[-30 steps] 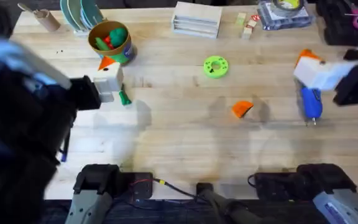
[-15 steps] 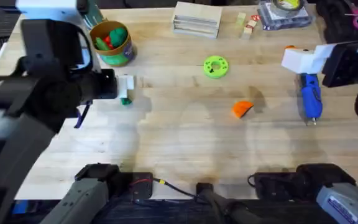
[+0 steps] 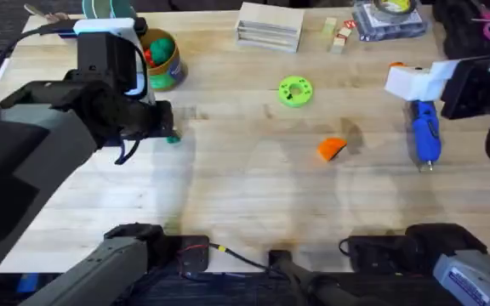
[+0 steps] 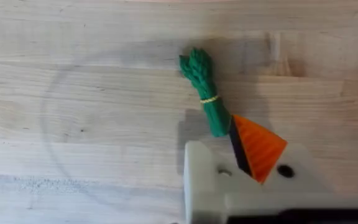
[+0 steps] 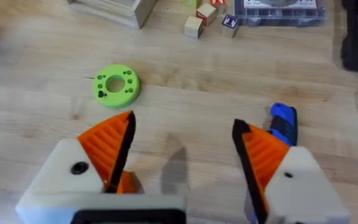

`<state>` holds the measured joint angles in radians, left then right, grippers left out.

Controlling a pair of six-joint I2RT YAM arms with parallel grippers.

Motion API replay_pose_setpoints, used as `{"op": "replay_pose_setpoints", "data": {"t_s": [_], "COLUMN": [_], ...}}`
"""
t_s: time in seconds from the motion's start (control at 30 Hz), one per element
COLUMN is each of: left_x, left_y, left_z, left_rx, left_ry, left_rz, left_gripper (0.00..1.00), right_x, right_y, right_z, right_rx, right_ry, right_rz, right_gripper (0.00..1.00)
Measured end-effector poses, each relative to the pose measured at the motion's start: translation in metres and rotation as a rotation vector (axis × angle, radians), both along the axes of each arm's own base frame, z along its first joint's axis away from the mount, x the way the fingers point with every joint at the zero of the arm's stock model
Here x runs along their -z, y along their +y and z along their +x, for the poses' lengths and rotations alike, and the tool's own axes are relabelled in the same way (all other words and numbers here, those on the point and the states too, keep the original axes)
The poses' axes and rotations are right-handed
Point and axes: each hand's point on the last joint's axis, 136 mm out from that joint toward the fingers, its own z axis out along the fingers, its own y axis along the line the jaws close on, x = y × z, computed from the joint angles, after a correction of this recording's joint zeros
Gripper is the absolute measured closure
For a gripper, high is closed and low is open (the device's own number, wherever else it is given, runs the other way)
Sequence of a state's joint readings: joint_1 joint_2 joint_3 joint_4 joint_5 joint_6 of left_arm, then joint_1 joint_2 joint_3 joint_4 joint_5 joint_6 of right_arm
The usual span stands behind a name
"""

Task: Pick up the gripper from the table and insert it into the empty holder that is missing its gripper. Then pick up a screw, insert it into the mounting hole, and use the screwdriver to tighten it. Finally, clean up the table by picking up the vegetable and placing it into the bucket.

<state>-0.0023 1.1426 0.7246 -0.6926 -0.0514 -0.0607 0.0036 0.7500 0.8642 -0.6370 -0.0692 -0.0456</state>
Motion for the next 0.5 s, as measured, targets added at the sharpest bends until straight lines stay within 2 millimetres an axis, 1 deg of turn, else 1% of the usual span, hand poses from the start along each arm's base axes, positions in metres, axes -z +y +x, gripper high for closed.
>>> {"op": "replay_pose_setpoints", "data": {"t_s": [0.03, 0.13, 0.2, 0.23, 0.27, 0.3, 0.4, 0.43, 0.47, 0.5], "left_x": [-0.001, -0.010, -0.025, -0.036, -0.048, -0.060, -0.100, -0.111, -0.122, -0.132], "left_y": [-0.001, -0.001, -0.001, -0.002, -0.002, -0.002, -0.002, -0.002, -0.002, -0.002], "left_z": [0.000, 0.001, 0.005, 0.008, 0.011, 0.014, 0.018, 0.018, 0.017, 0.015], "left_rx": [0.002, 0.003, 0.004, -0.002, -0.001, 0.000, 0.001, 0.002, 0.007, 0.007], "left_ry": [-0.003, -0.031, -0.081, -0.117, -0.157, -0.194, -0.323, -0.358, -0.392, -0.425], "left_rz": [-0.002, -0.006, -0.006, -0.011, -0.013, -0.012, -0.013, -0.013, -0.008, -0.010], "left_gripper": [0.872, 0.387, 0.083, 0.052, 0.169, 0.311, 0.796, 0.937, 0.902, 0.741], "right_x": [0.000, 0.000, 0.000, 0.000, 0.000, 0.000, 0.000, 0.000, 0.000, 0.000], "right_y": [0.000, 0.000, 0.000, 0.000, 0.000, 0.000, 0.000, 0.000, 0.000, 0.000], "right_z": [0.000, 0.000, 0.000, 0.000, 0.000, 0.000, 0.000, 0.000, 0.000, 0.000], "right_rx": [0.000, 0.000, 0.000, 0.000, 0.000, 0.000, 0.000, 0.000, 0.000, 0.000], "right_ry": [0.000, 0.000, 0.000, 0.000, 0.000, 0.000, 0.000, 0.000, 0.000, 0.000], "right_rz": [0.000, 0.000, 0.000, 0.000, 0.000, 0.000, 0.000, 0.000, 0.000, 0.000], "right_gripper": [0.010, 0.010, 0.010, 0.010, 0.010, 0.010, 0.010, 0.010, 0.010, 0.010]}}
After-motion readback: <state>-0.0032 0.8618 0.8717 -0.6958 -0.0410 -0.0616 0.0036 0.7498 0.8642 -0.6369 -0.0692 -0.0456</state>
